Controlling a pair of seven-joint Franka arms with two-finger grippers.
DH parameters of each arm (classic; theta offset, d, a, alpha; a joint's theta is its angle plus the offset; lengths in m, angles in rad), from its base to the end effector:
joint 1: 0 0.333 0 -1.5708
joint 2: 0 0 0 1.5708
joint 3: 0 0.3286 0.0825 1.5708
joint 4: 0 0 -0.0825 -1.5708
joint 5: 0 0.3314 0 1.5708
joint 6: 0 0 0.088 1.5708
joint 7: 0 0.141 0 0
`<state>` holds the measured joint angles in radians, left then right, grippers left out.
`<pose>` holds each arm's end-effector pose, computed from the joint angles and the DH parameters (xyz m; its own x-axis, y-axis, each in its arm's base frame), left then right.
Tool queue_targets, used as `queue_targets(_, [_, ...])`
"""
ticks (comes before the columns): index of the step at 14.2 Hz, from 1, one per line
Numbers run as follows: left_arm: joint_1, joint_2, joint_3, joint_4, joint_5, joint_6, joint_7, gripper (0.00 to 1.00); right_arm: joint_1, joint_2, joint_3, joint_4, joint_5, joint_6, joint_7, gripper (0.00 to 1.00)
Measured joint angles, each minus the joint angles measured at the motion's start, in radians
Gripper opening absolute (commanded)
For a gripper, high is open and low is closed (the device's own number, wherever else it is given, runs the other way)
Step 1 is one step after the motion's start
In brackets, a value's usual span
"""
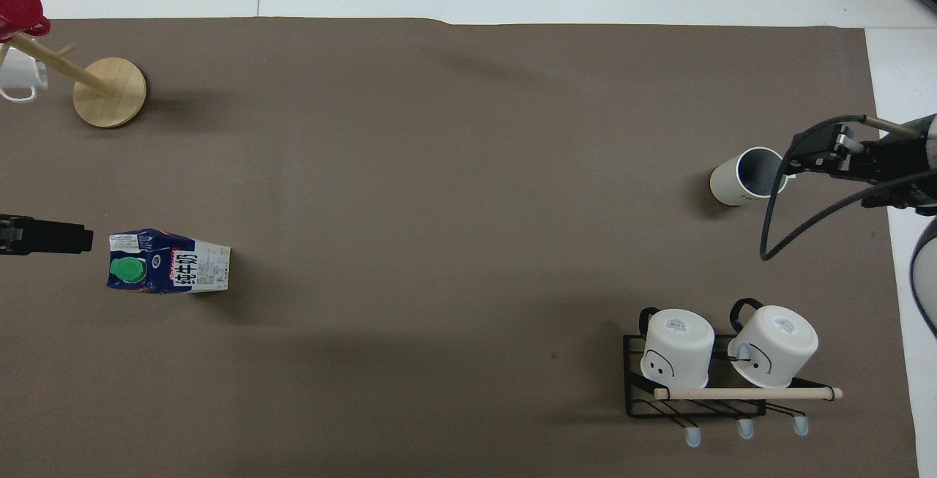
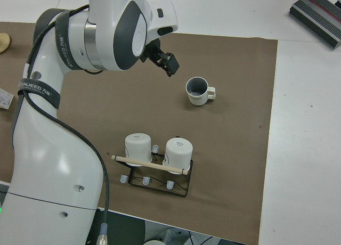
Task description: Place cup and milk on table
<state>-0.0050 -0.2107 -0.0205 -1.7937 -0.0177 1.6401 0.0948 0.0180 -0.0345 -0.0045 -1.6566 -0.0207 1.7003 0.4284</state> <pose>0.4400 -0.0146 0.6143 0.9913 -0.1185 0.0580 -0.1192 -0.9928 0.0079 0.5050 0.0041 0.5960 0.9128 -0.4006 0.0796 -0.4008 -0.9160 -0.0138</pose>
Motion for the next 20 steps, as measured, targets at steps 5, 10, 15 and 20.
queue_targets(5, [0.000,0.000,0.000,0.000,0.000,0.000,0.000,1.00,-0.009,0.002,0.000,0.030,0.000,-0.025,0.000,1.00])
queue_targets(10, [0.000,0.000,0.000,0.000,0.000,0.000,0.000,1.00,-0.009,0.007,0.000,0.030,0.000,-0.025,0.000,1.00])
queue_targets(15, [0.000,0.000,0.000,0.000,0.000,0.000,0.000,1.00,-0.009,0.007,0.000,0.031,0.000,-0.025,0.000,1.00])
queue_targets(20, [0.000,0.000,0.000,0.000,0.000,0.000,0.000,1.00,-0.010,0.007,0.000,0.031,0.000,-0.025,0.000,1.00])
